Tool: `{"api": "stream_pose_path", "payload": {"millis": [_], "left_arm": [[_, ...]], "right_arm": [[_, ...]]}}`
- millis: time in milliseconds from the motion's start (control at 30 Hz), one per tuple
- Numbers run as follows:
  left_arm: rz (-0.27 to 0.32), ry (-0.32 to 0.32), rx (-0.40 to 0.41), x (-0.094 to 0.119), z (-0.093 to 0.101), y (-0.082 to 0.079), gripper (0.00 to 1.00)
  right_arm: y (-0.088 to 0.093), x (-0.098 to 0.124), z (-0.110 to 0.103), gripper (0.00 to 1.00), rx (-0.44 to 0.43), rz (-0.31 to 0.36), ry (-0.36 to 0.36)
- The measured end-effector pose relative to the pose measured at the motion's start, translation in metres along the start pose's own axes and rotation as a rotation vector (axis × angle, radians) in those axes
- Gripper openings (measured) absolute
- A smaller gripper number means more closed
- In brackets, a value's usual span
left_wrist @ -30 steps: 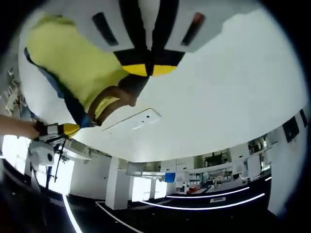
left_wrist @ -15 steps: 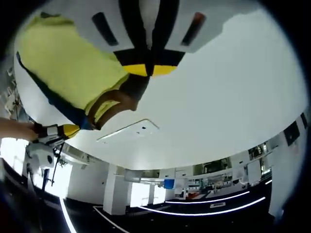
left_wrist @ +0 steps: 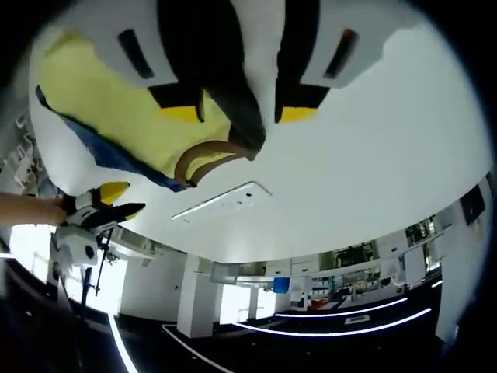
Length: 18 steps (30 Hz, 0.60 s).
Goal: Fold the garment on the visible template until the final outline fits inside the template.
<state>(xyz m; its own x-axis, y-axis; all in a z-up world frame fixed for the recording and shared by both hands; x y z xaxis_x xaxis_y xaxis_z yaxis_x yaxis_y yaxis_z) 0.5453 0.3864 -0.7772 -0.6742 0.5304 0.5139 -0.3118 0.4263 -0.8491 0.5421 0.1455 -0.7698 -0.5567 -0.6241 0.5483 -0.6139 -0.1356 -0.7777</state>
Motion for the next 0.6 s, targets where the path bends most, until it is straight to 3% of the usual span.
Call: {"api": "stream_pose_path", "payload": {"millis": [67,333,600], "left_arm": [[0.016,0.013,-0.018,0.007,0.008,-0.003,0.6],[0.031,0.05,-0.009,0.038,0.031,-0.004,0.91],[0.011,0.06,-0.022,0.067,0.05,-0.002,0.99]], "right_arm": [[0.003,0.001,0.001,0.6,0.032,-0.016,-0.005],[0.021,0.024,-0.026,0.92,0.06,-0.045,-0.045],[0.026,0.045,-0.04,0.98,0.071,-0.044,-0.035]]}}
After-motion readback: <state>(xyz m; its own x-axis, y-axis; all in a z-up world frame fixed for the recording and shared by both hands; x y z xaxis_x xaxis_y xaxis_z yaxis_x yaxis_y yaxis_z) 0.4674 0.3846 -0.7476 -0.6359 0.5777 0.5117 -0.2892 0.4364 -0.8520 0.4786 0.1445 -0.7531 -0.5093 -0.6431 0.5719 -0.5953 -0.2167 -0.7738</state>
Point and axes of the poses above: the point that each gripper's makers call its tool centre point, and the gripper's own axes: x roughly backward along the fingers, z roughly to its right, y roughly out of its underside, the point moved 3 cm from there along x, roughly backward along the fingers, and after that the axes turned 15 degrees about -x, right-handed, at the moved point
